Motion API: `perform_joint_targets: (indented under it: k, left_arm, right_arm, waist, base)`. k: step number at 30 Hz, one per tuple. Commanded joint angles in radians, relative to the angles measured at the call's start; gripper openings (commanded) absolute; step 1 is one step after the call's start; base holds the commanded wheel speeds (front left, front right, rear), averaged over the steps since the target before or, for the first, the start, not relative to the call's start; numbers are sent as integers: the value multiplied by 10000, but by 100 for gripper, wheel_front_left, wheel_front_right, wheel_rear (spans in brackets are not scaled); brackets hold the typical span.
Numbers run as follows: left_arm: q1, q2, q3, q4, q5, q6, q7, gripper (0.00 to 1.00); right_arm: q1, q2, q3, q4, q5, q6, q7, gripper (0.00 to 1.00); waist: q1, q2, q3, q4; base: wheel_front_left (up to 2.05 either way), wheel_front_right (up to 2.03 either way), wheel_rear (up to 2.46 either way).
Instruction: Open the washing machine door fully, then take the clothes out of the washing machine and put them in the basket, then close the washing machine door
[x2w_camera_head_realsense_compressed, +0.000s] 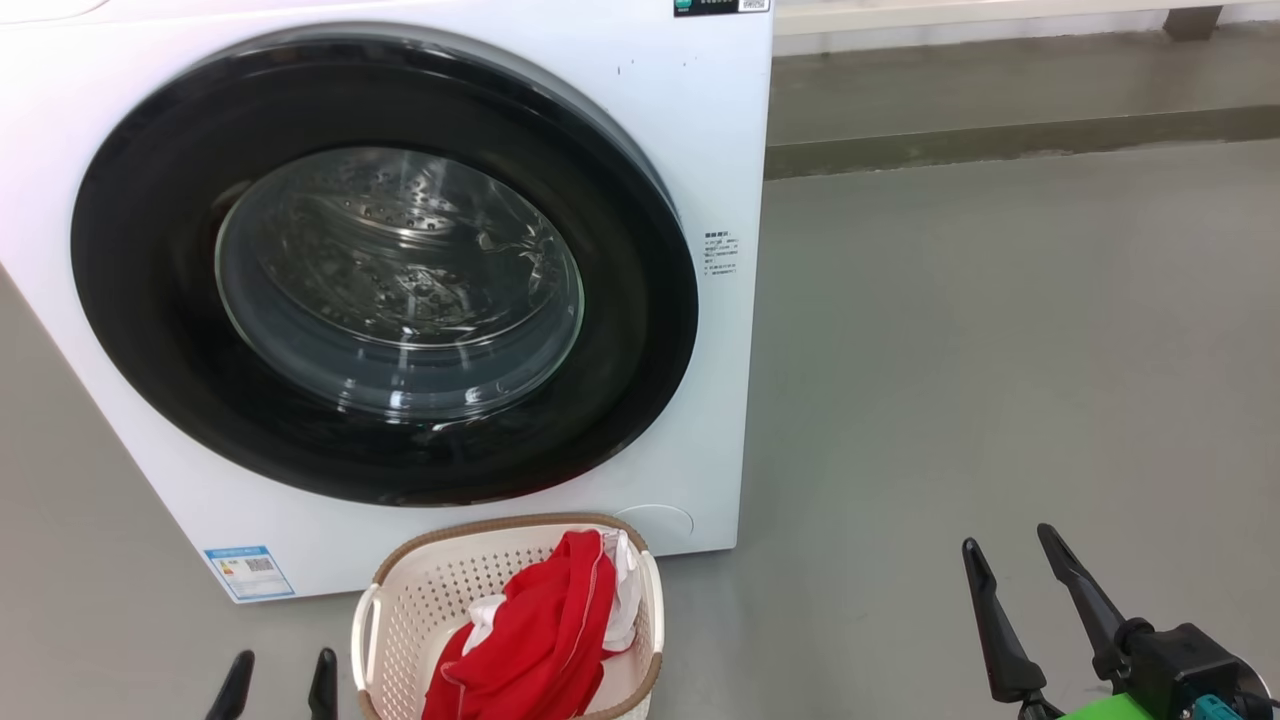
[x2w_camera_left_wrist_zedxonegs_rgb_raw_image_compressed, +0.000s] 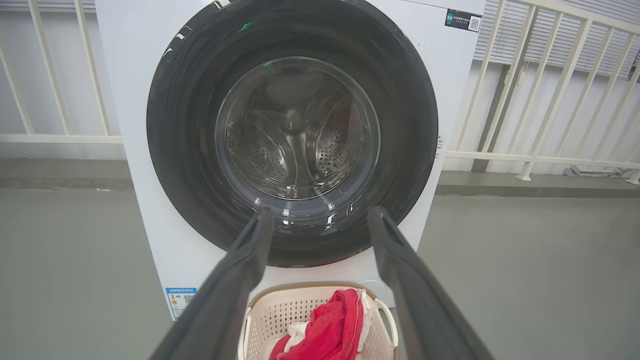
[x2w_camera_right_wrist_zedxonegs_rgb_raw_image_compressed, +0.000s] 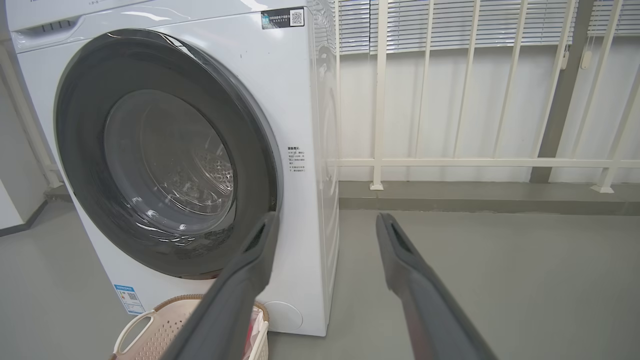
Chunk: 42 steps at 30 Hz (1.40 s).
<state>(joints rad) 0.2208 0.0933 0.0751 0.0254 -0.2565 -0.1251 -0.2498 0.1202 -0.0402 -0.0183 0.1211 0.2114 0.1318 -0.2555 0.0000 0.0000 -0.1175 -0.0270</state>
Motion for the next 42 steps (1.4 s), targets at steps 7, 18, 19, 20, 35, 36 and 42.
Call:
perform_joint_targets:
  k: [7,18,19,20,35,36,42]
  left_arm:
    - [-213,32,350,-154,71,-56,-120,100]
    - [57,-188,13,622,-96,15,72,0]
    - [23,-190,25,649,-198,14,106,0]
    - [-10,-192,34,671,-306,14,140,0]
    - [-394,-221,64,824,-1941,5,563,0]
    - [-421,-223,66,836,-2050,4,591,0]
    - [-581,-235,81,911,-2698,1,759,0]
  right_arm:
    - [-160,-101,106,-327,-44,-11,-63,100]
    - [146,102,-21,366,133,2,31,0]
    - [124,100,-26,382,244,2,58,0]
    - [100,98,-32,396,358,2,87,0]
    - [-185,66,-143,478,2045,0,527,0]
    - [-205,65,-150,485,2157,0,557,0]
    - [-322,53,-193,528,2825,-1,731,0]
  waist:
    - [0,0,-86,54]
    - [0,0,-109,65]
    - [1,0,-104,65]
    - [3,0,-95,67]
    - [0,0,78,95]
    - [0,0,88,96]
    - [0,0,151,106]
  base:
    - [0,0,0]
    - [0,0,0]
    - [0,0,0]
    - [0,0,0]
    - [0,0,0]
    - [0,0,0]
    - [0,0,0]
